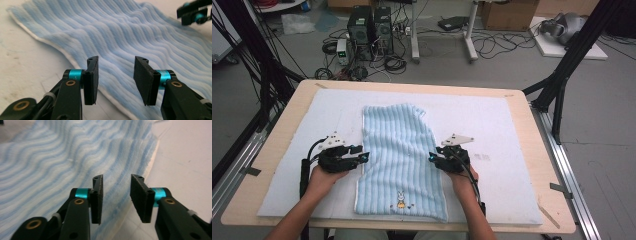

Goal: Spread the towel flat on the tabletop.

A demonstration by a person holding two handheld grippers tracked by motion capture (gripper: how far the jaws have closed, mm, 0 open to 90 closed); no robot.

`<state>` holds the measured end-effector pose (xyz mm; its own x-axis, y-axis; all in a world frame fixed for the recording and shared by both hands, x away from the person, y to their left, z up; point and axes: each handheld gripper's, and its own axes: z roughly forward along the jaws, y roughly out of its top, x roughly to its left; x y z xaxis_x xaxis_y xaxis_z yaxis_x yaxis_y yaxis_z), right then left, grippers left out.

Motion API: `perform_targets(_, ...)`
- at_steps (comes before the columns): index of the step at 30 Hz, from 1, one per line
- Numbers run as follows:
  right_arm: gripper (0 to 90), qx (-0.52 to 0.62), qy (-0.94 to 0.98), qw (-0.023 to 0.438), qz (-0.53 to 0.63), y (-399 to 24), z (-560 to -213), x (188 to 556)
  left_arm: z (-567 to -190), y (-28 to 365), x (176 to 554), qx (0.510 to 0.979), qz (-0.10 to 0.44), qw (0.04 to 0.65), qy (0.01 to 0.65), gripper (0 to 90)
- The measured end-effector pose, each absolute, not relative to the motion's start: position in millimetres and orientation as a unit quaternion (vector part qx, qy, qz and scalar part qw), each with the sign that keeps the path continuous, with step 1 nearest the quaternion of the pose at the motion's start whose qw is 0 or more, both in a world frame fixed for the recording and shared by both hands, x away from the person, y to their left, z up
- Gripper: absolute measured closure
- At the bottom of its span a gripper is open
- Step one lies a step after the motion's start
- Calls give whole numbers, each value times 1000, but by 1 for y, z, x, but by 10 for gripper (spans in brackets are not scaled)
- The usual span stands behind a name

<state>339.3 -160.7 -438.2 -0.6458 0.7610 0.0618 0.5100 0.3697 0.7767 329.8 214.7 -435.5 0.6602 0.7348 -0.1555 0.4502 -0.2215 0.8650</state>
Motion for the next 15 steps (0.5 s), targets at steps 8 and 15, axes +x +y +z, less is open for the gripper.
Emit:
perform_targets(8,873,372,843,116,372,-159,-443,338,-441,219,333,767,144,489,390,555)
perform_targets(15,872,341,863,77,364,-178,-439,303,-442,221,333,764,140,493,393,562)
